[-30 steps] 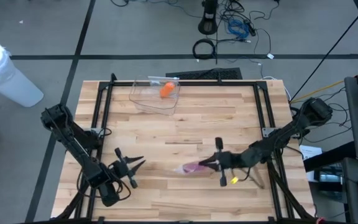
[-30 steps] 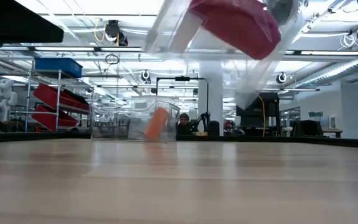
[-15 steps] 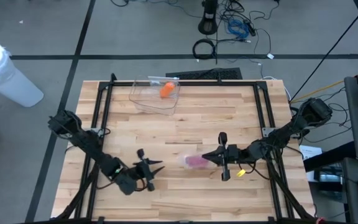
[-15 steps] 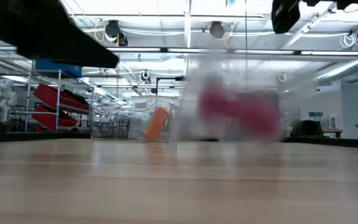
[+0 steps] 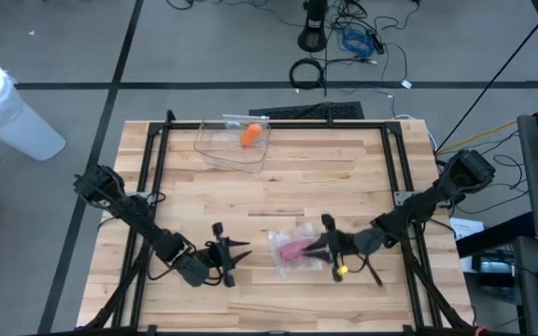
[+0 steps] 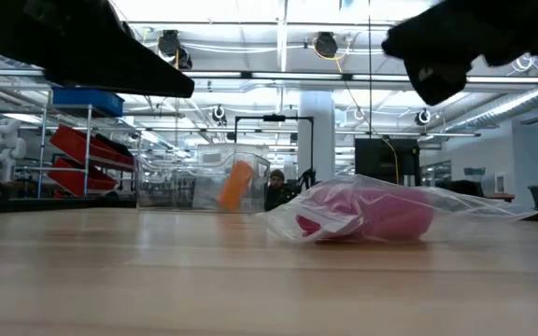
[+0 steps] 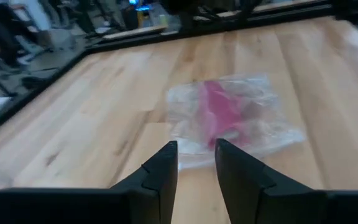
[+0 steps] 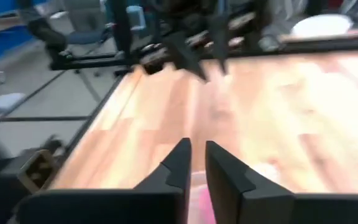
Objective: Roll bandage
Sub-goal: Close the transparent zip bag
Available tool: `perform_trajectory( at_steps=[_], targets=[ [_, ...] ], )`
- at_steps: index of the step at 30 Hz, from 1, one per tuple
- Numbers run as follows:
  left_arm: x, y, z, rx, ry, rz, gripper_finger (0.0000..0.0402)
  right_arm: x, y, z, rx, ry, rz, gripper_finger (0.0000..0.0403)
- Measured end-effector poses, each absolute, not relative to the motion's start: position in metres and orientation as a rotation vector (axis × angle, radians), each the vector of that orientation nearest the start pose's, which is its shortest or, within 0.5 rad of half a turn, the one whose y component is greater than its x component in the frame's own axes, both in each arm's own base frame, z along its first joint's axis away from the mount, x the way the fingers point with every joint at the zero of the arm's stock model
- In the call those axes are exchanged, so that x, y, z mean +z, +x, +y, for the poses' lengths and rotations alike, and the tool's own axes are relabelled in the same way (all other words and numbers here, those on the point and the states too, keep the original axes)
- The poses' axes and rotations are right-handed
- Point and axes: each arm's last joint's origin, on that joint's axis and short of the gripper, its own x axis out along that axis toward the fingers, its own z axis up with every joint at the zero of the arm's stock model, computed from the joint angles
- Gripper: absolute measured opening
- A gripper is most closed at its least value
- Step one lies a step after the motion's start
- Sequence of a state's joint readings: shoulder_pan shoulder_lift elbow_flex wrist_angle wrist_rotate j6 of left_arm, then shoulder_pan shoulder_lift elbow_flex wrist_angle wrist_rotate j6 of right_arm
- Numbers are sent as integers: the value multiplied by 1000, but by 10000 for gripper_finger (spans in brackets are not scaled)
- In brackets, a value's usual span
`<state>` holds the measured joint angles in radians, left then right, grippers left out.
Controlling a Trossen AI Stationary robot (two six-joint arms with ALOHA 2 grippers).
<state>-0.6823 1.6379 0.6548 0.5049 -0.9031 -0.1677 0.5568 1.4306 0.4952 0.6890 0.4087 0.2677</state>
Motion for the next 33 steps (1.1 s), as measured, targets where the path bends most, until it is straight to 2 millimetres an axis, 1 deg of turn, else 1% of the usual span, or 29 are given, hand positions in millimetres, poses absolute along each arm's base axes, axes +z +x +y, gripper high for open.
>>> perform_trajectory(
  at_steps=[2, 4, 5, 8, 10, 13, 17, 19, 22, 26, 30, 33],
  targets=[
    [156, 247, -172, 205, 170, 327, 115, 183, 238, 145, 154, 156, 239, 50],
    [156, 247, -172, 192, 166, 329, 115, 187, 244, 159, 179, 82, 238, 55],
    [156, 247, -172, 192, 164, 329, 115, 189, 248, 166, 191, 20, 245, 56],
    [156, 247, -172, 192, 163, 329, 115, 191, 258, 194, 246, -254, 296, 56],
    [157, 248, -172, 190, 174, 329, 115, 188, 266, 211, 183, -368, 346, 57],
    [158, 248, -173, 185, 182, 328, 115, 181, 281, 230, 77, -504, 464, 57],
    [159, 249, -174, 157, 172, 331, 115, 165, 299, 247, 100, -592, 647, 69],
    [159, 249, -174, 156, 172, 333, 115, 160, 306, 252, 98, -635, 722, 87],
    [158, 249, -175, 142, 173, 342, 115, 150, 312, 255, 89, -740, 826, 129],
    [157, 249, -175, 111, 159, 354, 115, 143, 319, 258, 58, -812, 835, 198],
    [157, 250, -173, 120, 143, 355, 115, 133, 323, 249, -47, -888, 854, 259],
    [157, 251, -172, 125, 143, 357, 115, 123, 328, 240, -70, -908, 892, 280]
  ],
)
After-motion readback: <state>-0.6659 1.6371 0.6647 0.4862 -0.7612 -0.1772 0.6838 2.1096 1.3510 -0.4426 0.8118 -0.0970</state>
